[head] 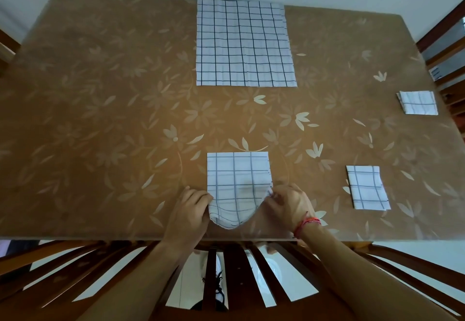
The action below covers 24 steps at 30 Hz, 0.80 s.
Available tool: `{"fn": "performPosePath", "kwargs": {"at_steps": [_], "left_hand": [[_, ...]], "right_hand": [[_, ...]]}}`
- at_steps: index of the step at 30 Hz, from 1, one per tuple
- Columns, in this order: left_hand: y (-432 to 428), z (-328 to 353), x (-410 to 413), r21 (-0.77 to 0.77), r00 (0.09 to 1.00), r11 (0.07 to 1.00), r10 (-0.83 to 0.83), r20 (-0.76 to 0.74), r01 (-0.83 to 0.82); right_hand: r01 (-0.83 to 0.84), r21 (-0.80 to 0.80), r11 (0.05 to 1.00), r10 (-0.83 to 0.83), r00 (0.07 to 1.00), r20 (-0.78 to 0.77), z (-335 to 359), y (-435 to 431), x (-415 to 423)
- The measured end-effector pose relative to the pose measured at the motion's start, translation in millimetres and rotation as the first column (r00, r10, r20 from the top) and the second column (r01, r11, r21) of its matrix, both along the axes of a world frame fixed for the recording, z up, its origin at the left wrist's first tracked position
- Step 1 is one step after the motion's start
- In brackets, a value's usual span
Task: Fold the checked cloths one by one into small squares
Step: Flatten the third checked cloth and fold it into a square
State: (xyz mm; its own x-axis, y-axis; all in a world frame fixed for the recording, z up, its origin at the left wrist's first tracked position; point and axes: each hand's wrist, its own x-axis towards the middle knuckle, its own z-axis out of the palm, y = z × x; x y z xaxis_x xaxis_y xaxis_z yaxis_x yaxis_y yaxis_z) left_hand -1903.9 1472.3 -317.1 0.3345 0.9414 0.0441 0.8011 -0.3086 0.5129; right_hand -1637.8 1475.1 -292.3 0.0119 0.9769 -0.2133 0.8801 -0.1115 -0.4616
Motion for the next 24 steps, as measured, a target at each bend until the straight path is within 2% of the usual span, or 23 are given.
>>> {"fn": "performPosePath", "kwargs": {"at_steps": [10, 16, 24], "left_hand": [[32, 4, 10, -0.072, 0.979, 0.977, 0.202, -0.01, -0.202], [42, -4, 12, -0.094, 0.97, 0.968, 0.224, -0.089, -0.232], [43, -10, 11, -0.002, 0.957, 0.983, 0.178, -0.23, -0.184]], "right_hand": [[0.186, -0.093, 0.978, -0.194, 0.978, -0.077, -7, 27, 1], [0.249, -0.097, 0.964, -0.257, 0.963, -0.086, -14, 40, -2], [0.258, -0.086, 0.962, -0.264, 0.962, -0.072, -18, 47, -4]]}}
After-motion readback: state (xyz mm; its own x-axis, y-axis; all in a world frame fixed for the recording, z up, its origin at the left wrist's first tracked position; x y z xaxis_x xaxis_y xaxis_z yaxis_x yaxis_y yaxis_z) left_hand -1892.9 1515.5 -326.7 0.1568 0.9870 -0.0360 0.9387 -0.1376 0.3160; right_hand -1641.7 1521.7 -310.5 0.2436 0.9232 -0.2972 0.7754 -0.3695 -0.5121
